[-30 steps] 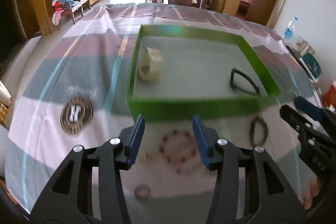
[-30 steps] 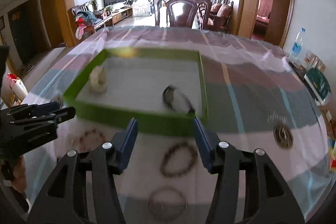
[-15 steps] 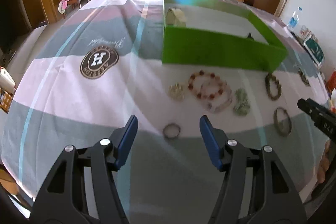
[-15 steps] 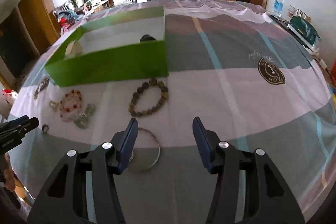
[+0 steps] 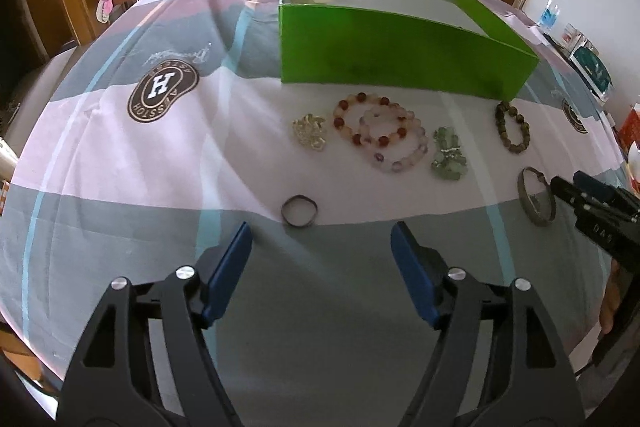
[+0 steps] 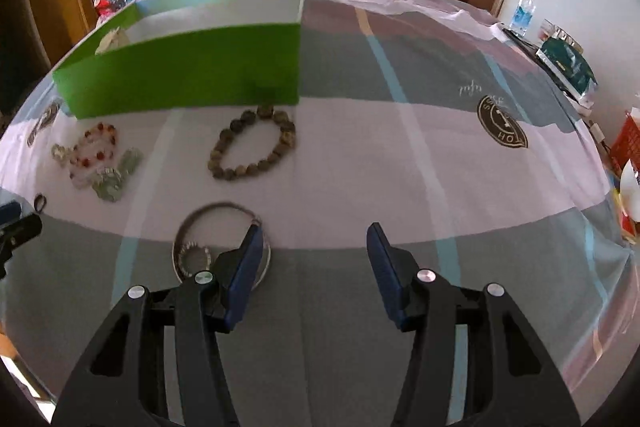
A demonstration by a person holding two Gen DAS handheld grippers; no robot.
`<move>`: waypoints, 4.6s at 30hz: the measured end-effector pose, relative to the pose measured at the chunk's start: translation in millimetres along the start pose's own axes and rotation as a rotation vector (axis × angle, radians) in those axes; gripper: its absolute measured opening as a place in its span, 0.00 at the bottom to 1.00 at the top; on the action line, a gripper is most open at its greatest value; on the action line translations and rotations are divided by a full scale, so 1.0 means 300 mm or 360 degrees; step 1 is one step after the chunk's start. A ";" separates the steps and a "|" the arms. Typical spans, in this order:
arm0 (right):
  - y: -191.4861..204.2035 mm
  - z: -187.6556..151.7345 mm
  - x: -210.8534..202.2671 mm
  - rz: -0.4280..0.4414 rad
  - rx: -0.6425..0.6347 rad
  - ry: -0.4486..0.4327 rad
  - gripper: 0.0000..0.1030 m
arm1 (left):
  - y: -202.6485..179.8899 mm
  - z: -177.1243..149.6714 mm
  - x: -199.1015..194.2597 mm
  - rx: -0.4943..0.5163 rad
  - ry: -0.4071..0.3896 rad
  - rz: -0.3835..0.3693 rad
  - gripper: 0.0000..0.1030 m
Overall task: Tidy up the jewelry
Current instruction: 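Withdraw both tools from the box back over the remaining jewelry, then grasp the silver bangle with the right tool while the left tool grasps the black band, then carry the bangle and black band over the green box and release both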
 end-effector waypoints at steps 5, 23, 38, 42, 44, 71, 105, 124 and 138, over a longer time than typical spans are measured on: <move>0.051 -0.019 0.023 0.0089 -0.0058 0.0047 0.52 | -0.017 -0.007 0.008 0.0024 0.0011 -0.0015 0.71; 0.076 -0.001 0.020 0.0169 -0.0063 0.0009 0.40 | -0.004 -0.009 0.028 -0.0001 0.0030 -0.0014 0.73; 0.085 -0.013 0.034 0.0177 -0.0066 0.0008 0.40 | 0.039 0.031 0.015 -0.0116 -0.0042 -0.0085 0.34; 0.083 -0.011 0.034 0.0182 -0.0060 0.0005 0.40 | 0.031 0.044 0.023 -0.0093 -0.0064 -0.0065 0.44; 0.083 -0.011 0.034 0.0184 -0.0058 0.0004 0.40 | 0.025 0.042 0.049 -0.0086 -0.0028 -0.0049 0.44; 0.098 -0.003 0.044 0.0194 -0.0063 0.0014 0.40 | -0.003 0.034 0.002 0.0010 -0.0104 -0.0045 0.49; 0.100 0.042 -0.020 0.0193 -0.0093 -0.0097 0.04 | -0.036 0.059 -0.012 0.0061 -0.0176 0.0036 0.21; 0.165 0.185 -0.117 0.0237 -0.0211 -0.0290 0.04 | -0.059 0.197 -0.103 0.0036 -0.0311 -0.0029 0.21; 0.154 0.532 0.033 0.0221 -0.0226 -0.0400 0.04 | -0.180 0.583 0.050 -0.0044 -0.0255 -0.0085 0.21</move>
Point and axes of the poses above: each gripper's, at about its wrist camera, not at the fingertips, and x roughly the way its jaws point, y to its left, z to its top, the point moved 2 cm from there along x, roughly the way its jaws point, and after that the axes turned 15 degrees about z, right-handed, at the moved point
